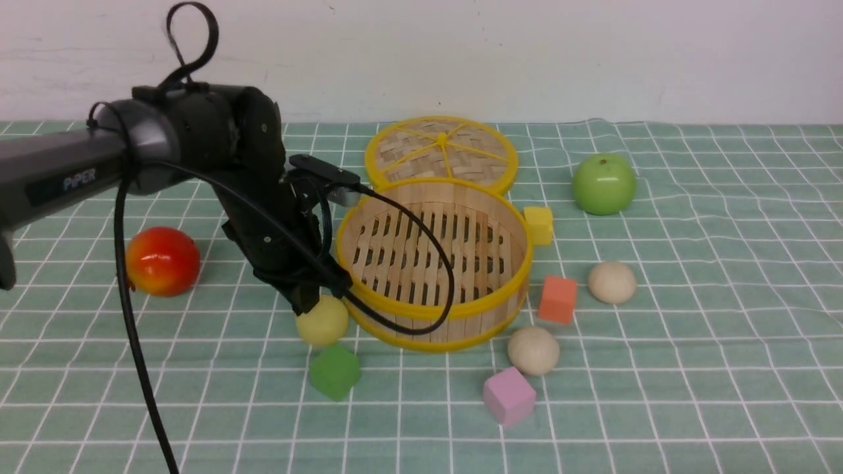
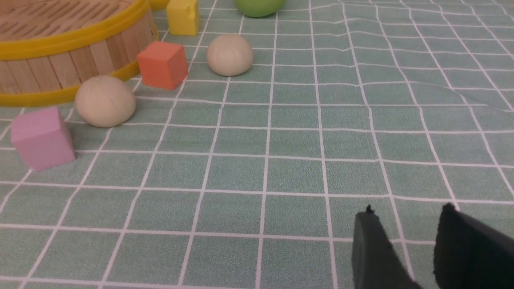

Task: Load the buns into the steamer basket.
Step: Use the left arm to grab a steamed stuffed bun

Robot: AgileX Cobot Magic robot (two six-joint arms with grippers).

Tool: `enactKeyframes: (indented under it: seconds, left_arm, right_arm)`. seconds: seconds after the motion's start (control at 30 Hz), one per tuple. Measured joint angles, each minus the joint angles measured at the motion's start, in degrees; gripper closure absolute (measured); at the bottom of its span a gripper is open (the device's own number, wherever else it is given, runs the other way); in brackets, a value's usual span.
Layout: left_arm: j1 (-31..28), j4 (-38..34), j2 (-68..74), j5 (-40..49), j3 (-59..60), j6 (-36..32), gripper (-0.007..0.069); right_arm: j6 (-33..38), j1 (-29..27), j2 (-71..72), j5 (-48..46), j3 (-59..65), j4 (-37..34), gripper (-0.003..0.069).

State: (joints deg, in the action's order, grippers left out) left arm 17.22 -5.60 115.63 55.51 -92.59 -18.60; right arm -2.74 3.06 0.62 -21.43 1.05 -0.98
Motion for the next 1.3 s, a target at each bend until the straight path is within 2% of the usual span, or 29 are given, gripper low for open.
enactKeyframes:
  seconds: [0.43,0.53,0.67,0.7,0.73,0.8,1.0,1.3]
  left_arm:
    - [0.0,-0.63,-1.09,0.55,0.0,0.1,0.0634]
    - [0.0,-0.89,-0.16,0.42,0.0,0.1,0.0595]
    - [0.0,-0.96,2.38,-0.02,0.0,0.1,0.0449]
    - [0.0,-0.96,2.47,-0.02,0.0,0.1,0.0443]
    - [0.0,-0.96,3.05,-0.27,0.0,0.1,0.0394]
    - [0.0,-0.96,3.3,-0.88,0.0,0.1,0.0353]
    - [0.0,-0.91,3.3,-1.6,0.0,0.1,0.0341]
    - [0.0,-0.96,2.51,-1.6,0.0,0.31,0.0362]
  right_arm:
    - [0.0,0.0,0.0,0.0,0.0,0.0,0.0419]
    - [0.0,0.0,0.0,0.0,0.0,0.0,0.0419]
    - [0.0,0.0,0.0,0.0,0.0,0.0,0.0419]
    - [0.0,0.0,0.0,0.0,0.0,0.0,0.0419]
    - [0.0,0.0,0.0,0.0,0.0,0.0,0.0419]
    - [0.0,0.0,0.0,0.0,0.0,0.0,0.0419]
    - [0.0,0.0,0.0,0.0,0.0,0.0,0.0419]
    - [0.0,0.0,0.0,0.0,0.0,0.0,0.0419]
